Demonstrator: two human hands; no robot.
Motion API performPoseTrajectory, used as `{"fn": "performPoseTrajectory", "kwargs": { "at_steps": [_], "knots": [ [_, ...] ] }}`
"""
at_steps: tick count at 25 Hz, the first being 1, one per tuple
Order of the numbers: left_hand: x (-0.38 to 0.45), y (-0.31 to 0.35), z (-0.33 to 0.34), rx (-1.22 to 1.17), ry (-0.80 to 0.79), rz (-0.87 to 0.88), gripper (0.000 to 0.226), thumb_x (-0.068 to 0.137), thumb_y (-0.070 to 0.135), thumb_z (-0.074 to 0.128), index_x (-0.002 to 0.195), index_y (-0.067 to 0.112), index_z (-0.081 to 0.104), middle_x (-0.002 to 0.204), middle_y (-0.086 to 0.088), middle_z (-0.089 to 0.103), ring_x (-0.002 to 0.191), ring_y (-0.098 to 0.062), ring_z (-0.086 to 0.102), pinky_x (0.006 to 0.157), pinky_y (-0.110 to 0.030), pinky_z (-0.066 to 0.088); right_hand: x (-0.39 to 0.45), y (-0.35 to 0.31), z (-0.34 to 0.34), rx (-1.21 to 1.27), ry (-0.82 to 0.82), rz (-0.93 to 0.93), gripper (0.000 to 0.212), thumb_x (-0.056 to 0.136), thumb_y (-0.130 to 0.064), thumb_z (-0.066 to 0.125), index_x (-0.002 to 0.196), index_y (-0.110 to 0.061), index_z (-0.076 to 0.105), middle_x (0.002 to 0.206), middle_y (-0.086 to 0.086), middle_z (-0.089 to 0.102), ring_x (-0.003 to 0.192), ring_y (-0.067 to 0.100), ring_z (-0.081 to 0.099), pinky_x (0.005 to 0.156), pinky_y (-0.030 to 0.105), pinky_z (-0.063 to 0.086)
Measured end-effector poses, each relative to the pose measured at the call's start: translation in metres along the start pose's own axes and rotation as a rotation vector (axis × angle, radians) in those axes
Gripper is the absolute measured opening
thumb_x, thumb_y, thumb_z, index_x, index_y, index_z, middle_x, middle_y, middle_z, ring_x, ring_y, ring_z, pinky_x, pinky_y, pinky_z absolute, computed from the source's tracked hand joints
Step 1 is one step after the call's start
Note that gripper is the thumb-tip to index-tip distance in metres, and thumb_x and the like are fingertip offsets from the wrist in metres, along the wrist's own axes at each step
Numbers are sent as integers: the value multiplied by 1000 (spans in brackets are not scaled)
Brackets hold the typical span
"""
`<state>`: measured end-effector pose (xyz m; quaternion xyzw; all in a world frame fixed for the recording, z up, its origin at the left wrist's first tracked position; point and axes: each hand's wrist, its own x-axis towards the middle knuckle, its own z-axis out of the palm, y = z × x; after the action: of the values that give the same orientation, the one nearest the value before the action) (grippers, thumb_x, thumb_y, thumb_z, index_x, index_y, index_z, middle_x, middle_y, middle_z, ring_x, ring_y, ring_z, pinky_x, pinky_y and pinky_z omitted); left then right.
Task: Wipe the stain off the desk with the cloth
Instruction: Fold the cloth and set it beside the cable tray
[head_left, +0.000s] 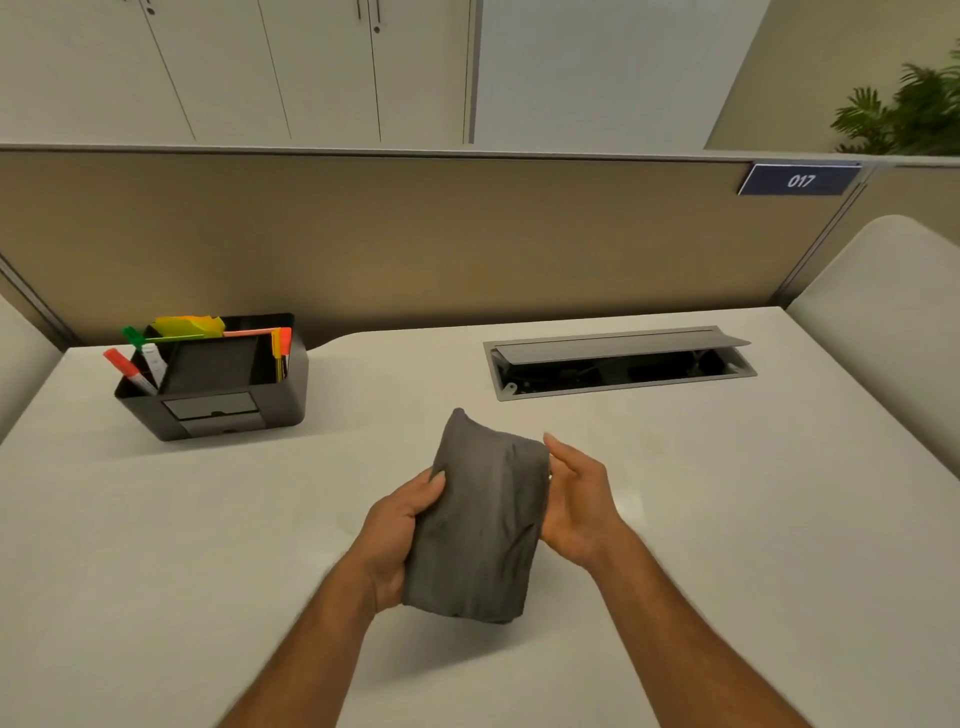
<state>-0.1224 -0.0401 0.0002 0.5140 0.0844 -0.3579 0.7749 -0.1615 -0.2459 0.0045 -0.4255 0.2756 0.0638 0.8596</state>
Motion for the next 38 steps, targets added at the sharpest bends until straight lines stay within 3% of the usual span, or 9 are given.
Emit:
{"fn": "performPoseTrajectory", "kwargs": {
  "at_steps": [4,8,11,14,21,24,28,33,38],
  "knots": [
    [19,8,14,23,-182,-143,36,85,37,68,112,15,77,119,-14,74,103,-32,73,79,-41,60,9,-24,-23,-248,74,-45,32,84,-8,70,116,-9,71,115,13,73,114,37,64,85,44,58],
    [43,3,20,265,-385,-170,56,73,32,81,124,14,70,128,-13,70,115,-30,68,89,-43,56,15,-46,-54,-69,236,-96,26,84,8,63,106,-5,70,109,18,74,97,32,69,78,39,58],
    [62,-16,40,138,-312,-73,55,64,25,83,117,17,74,118,-8,74,106,-26,70,86,-43,58,21,-57,-86,62,341,-160,24,87,7,60,106,-5,68,113,17,71,105,34,65,86,42,54],
    [85,-36,82,-25,-145,39,52,80,9,75,129,23,63,128,-6,70,114,-32,68,87,-56,58,32,-68,-111,128,381,-234,39,88,7,59,125,-3,61,126,18,65,115,35,62,95,43,51],
    [156,-13,132,160,-78,59,28,101,15,54,116,36,66,113,10,71,92,-13,71,62,-40,62,56,-115,-156,-96,323,-477,67,76,19,62,131,-19,58,131,6,59,113,27,63,84,38,61],
    [183,-8,137,273,7,31,31,99,12,55,123,29,63,112,3,72,87,-16,72,57,-42,62,68,-117,-167,-395,382,-495,63,76,19,65,125,-20,66,124,-2,65,109,20,65,88,42,60],
    [196,-30,134,570,234,94,41,85,12,69,124,20,58,123,-8,69,104,-30,69,85,-53,60,78,-96,-177,-1075,669,-444,48,77,2,73,122,-15,68,126,12,67,114,32,61,101,40,47],
    [174,-33,106,853,326,291,65,82,24,76,140,21,48,133,-4,63,116,-27,62,99,-41,52,75,-86,-163,-1568,793,-397,51,81,-15,72,130,-14,62,144,20,50,122,47,45,98,57,42],
    [130,-21,33,962,332,425,49,87,30,71,133,26,54,123,7,66,85,-17,66,89,-32,53,68,-67,-115,-1653,800,-547,57,80,-18,74,134,-11,58,152,22,37,131,49,34,99,63,35]
  ]
}}
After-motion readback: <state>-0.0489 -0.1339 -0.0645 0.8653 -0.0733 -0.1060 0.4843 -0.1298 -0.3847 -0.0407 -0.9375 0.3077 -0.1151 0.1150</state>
